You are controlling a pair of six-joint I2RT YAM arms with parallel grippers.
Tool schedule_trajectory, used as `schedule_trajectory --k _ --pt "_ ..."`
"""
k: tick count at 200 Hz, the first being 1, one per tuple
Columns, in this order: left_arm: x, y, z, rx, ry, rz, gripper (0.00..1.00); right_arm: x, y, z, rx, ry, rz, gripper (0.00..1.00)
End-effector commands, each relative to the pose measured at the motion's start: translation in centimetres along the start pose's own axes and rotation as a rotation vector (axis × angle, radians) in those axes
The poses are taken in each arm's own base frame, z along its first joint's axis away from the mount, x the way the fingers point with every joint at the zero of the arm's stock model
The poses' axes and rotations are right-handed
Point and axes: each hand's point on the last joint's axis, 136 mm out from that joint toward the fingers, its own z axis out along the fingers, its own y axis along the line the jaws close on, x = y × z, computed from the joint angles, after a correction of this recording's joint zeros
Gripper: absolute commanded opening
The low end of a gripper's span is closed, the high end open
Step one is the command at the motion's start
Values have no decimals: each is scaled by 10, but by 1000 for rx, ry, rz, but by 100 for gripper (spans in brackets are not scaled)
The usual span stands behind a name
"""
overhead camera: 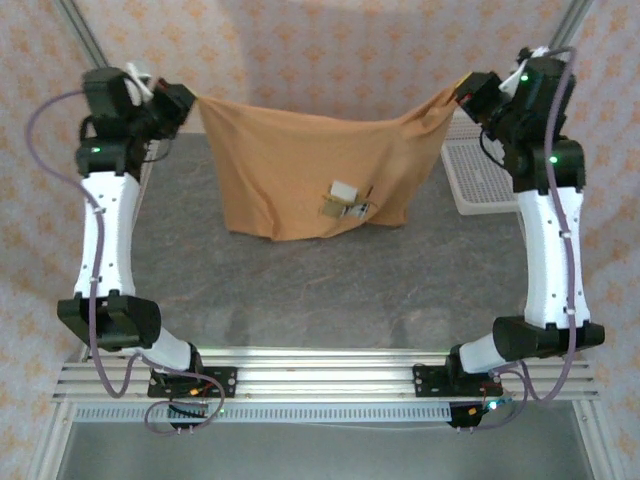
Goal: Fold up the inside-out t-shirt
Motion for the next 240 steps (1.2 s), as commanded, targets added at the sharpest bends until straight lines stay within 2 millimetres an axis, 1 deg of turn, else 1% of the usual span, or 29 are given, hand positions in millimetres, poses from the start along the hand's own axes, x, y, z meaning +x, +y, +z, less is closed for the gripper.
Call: schedule_trajectory --k 1,19,33,53,70,87,97,113,128,140,148,158,168,175,192,203,208,217,240 --pt "-18 -78 -77 139 -122 72 0 -25 45 -57 -119 -84 -46 0" --pt "-22 -105 -111 178 -189 119 0 -38 71 -94 -198 -145 -70 0" --pt "-24 -119 -136 184 -242 156 0 -46 85 -121 -235 -190 -92 0" --pt "-23 -134 -170 180 -323 211 0 -53 94 -152 -245 -242 -122 0" --pt "-21 -148 -192 200 -370 252 0 -55 100 -170 -268 -266 -133 0" --pt "-17 -159 -207 222 -397 285 0 -55 106 -181 -293 -277 -132 0" --pt "-17 -163 -210 229 -403 296 0 -56 107 -183 -297 -285 -133 0" --pt "-18 -163 -209 218 -398 315 0 -61 107 -183 -289 -307 -136 0" --pt "-21 -158 -200 200 -384 315 0 -66 105 -175 -272 -318 -139 0" --pt "-26 -149 -184 186 -359 299 0 -69 101 -158 -251 -309 -138 0" --pt "-28 -138 -169 169 -337 283 0 -69 96 -140 -228 -290 -132 0" --pt "-32 -121 -148 145 -312 259 0 -65 85 -110 -196 -248 -123 0" --pt "-34 -93 -120 97 -282 228 0 -59 72 -77 -160 -197 -112 0" --pt "-36 -72 -99 67 -261 205 0 -53 59 -49 -121 -157 -105 0" --pt "-30 -15 -43 -24 -177 160 0 -30 23 16 -33 -51 -85 0" --pt "-21 23 -7 -89 -111 137 0 -12 -3 59 17 21 -73 0" --pt "-16 40 9 -119 -84 129 0 -3 -13 75 35 49 -68 0" --pt "-7 71 36 -172 -41 117 0 16 -36 110 75 112 -56 0" --pt "16 140 103 -293 56 102 0 67 -85 186 141 251 7 0"
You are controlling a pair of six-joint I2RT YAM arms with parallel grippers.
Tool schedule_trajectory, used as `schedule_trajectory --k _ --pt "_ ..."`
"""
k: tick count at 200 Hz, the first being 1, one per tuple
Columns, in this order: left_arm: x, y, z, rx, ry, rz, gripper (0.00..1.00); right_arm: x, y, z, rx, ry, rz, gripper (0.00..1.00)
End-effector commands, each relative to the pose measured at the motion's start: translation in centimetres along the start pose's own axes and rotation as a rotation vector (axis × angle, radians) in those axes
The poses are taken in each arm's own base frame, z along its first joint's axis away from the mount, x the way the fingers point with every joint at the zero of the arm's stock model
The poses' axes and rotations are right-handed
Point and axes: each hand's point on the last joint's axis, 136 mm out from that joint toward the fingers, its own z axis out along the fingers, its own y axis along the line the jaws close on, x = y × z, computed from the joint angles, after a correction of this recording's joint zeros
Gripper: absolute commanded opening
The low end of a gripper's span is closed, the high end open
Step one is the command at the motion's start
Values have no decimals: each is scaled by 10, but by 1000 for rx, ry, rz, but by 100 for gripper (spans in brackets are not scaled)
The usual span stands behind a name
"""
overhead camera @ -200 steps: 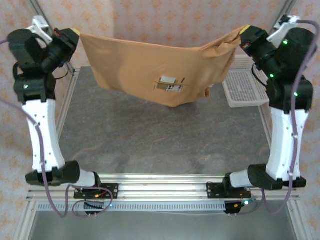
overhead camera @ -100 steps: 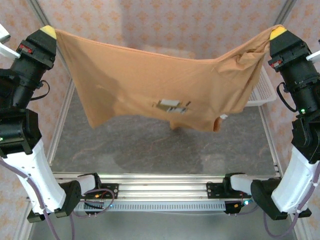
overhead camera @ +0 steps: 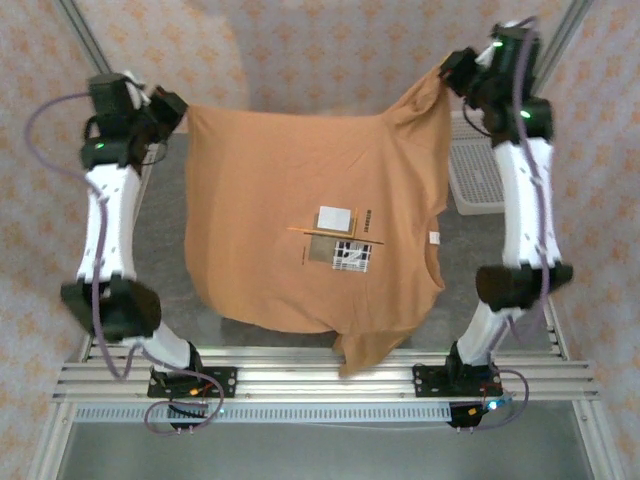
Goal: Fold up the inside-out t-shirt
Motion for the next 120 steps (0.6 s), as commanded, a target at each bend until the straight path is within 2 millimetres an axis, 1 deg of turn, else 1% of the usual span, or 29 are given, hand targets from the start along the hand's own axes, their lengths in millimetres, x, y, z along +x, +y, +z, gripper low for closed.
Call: schedule_trajectory --k 1,10,11,13,16,20,21,28,30,40,50,58,66,74,78,83,91,93,94,98,104,115,116,120 --pt "13 33 58 -83 32 61 0 38 -32 69 48 123 37 0" --pt "22 50 86 -118 73 59 0 49 -44 96 65 147 58 0" --pt "20 48 86 -117 70 62 0 51 -46 100 68 151 62 1" --pt "24 55 96 -131 87 61 0 53 -48 106 71 157 68 3" --pt "26 60 105 -145 99 64 0 57 -52 115 75 165 79 6" --pt "29 65 114 -165 115 73 0 62 -58 126 83 179 93 9" --pt "29 67 116 -171 118 77 0 61 -57 126 80 177 95 11" --pt "33 75 128 -215 137 105 0 70 -69 146 100 198 120 21" --pt "35 78 130 -229 143 113 0 70 -70 147 102 199 126 23" --pt "38 84 139 -268 169 158 28 84 -86 164 135 229 156 41" --pt "43 86 141 -297 194 178 53 96 -96 172 161 262 175 49" --pt "47 88 137 -332 197 195 69 105 -105 172 197 285 184 54" --pt "52 89 129 -362 197 212 75 114 -113 171 233 308 177 57" --pt "62 87 122 -370 204 224 76 120 -118 166 266 323 160 60" --pt "68 85 117 -366 209 228 76 127 -124 164 291 340 152 60" --pt "76 82 112 -359 215 231 76 131 -127 158 314 351 137 61" --pt "96 85 104 -358 240 223 76 140 -134 149 357 372 115 62" --pt "97 79 101 -344 231 224 76 142 -135 147 364 379 110 62" --pt "101 82 101 -346 240 220 76 144 -136 146 369 383 107 62" --pt "111 76 93 -318 246 218 76 150 -139 141 381 398 99 62" --pt "129 75 88 -287 267 205 76 160 -141 134 391 422 85 62" --pt "166 75 81 -236 306 174 76 186 -143 121 390 469 63 62" --pt "167 73 81 -226 304 171 76 188 -143 120 391 472 61 62" --pt "182 77 79 -219 325 159 76 198 -146 114 395 488 56 62"
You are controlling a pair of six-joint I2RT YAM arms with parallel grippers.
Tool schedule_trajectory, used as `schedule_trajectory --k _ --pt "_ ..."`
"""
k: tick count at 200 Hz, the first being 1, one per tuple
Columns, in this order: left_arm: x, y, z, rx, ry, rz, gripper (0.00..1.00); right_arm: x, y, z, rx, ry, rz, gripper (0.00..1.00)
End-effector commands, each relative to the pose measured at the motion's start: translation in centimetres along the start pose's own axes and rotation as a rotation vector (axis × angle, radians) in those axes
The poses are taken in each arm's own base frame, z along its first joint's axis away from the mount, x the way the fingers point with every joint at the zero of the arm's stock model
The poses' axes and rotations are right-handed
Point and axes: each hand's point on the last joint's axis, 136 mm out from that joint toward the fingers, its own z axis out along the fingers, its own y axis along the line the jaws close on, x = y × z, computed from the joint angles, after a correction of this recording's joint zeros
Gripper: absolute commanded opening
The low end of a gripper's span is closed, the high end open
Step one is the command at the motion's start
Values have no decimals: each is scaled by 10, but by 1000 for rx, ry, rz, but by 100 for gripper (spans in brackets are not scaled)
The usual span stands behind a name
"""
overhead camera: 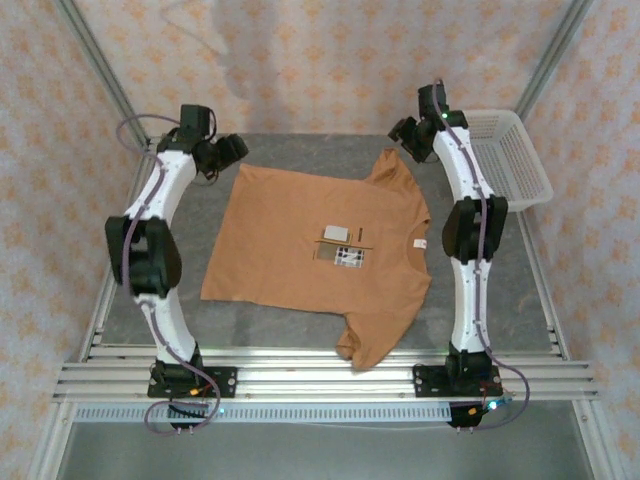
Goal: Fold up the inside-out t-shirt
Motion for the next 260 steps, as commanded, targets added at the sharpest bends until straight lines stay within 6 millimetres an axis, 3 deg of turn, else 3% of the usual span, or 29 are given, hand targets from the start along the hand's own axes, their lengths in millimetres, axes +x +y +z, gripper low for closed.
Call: schedule_trajectory --k 1,28,46,62,82,101,131,164,176,191,206,219,233,244,260 --pt "53 -20 -7 110 21 -3 76 38 0 -35 16 0 -93 62" --pt "116 -5 10 146 101 -64 76 105 -35 -32 42 80 -105 62" --pt "135 18 23 85 148 -75 76 139 -63 -23 62 122 -93 62" --pt "142 35 40 35 196 -93 77 148 -90 -7 123 137 -85 62" --pt "139 62 62 -46 218 -129 78 137 -114 18 208 153 -73 63" --pt "122 91 80 -111 205 -187 78 119 -126 51 250 156 -52 63" --pt "94 124 98 -192 148 -244 78 74 -99 94 236 121 -93 63" --pt "60 124 115 -214 106 -228 78 27 -47 124 144 92 -130 64" --pt "52 116 116 -199 107 -223 78 16 -29 120 96 78 -130 64" --pt "45 103 104 -180 86 -190 78 13 -14 99 65 73 -133 63" --pt "41 90 75 -189 56 -137 78 20 -6 66 82 78 -172 63" --pt "40 79 42 -195 24 -92 77 40 -8 41 109 98 -206 63" --pt "54 72 12 -184 10 -61 72 67 -8 15 83 83 -235 63" --pt "73 61 -5 -136 15 -42 61 93 -10 -1 36 79 -245 61" --pt "117 36 -18 -38 71 6 52 127 -25 -20 1 102 -218 55"
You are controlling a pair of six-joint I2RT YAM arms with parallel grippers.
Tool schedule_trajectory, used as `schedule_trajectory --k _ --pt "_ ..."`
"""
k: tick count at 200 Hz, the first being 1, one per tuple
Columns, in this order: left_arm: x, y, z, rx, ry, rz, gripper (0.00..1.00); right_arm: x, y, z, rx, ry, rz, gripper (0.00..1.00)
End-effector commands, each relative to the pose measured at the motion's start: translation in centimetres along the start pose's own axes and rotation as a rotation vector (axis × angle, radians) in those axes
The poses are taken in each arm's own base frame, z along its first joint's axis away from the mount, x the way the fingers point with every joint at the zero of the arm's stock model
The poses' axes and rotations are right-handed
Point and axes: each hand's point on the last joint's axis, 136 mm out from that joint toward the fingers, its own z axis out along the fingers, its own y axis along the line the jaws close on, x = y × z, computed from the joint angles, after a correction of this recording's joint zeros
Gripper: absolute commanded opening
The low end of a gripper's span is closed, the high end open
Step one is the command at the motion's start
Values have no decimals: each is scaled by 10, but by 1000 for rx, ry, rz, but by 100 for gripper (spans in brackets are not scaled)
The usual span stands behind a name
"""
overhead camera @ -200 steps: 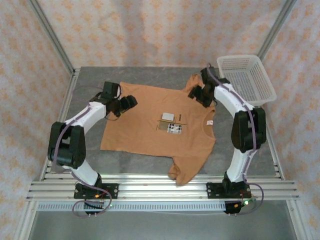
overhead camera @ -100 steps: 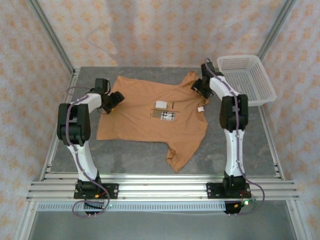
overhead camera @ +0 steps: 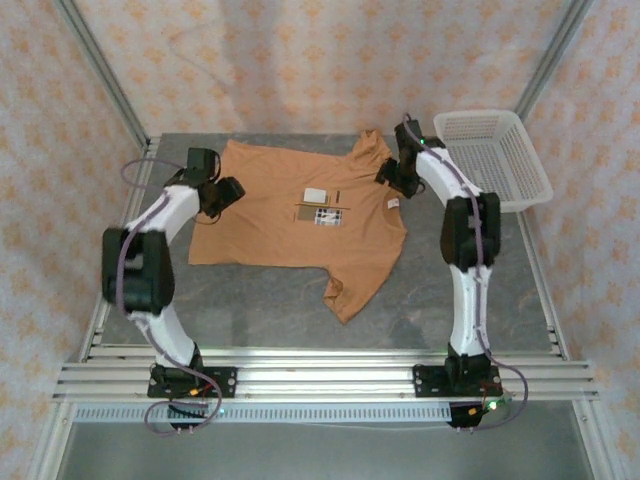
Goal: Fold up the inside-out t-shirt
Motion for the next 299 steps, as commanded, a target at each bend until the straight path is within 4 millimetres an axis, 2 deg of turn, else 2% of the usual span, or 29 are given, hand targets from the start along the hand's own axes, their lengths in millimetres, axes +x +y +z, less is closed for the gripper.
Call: schedule_trajectory --k 1,15,30,50,66,86,157,190,261,272,299 --pt "51 -18 -31 72 47 96 52 30 20 -44 -132 -83 -32 54" --pt "97 -34 -39 146 123 138 44 56 14 -39 -186 -45 1 46" --pt "147 -53 -43 247 204 158 37 76 6 -25 -198 11 28 44" --pt "206 -72 -51 322 290 206 36 89 -2 -10 -180 61 45 43" --pt "241 -81 -59 346 326 255 37 92 -6 -5 -168 69 49 44" --pt "266 -84 -63 341 343 301 37 92 -9 -3 -152 64 53 44" --pt "325 -95 -41 279 417 398 35 92 -1 7 -129 78 42 44" --pt "328 -89 -28 226 415 413 35 88 5 2 -141 77 39 44" --pt "333 -95 -11 203 422 419 34 90 11 2 -148 88 17 44" --pt "335 -93 -6 191 429 421 29 91 10 7 -144 95 24 44" --pt "338 -83 -2 151 438 423 0 97 9 25 -146 129 48 44"
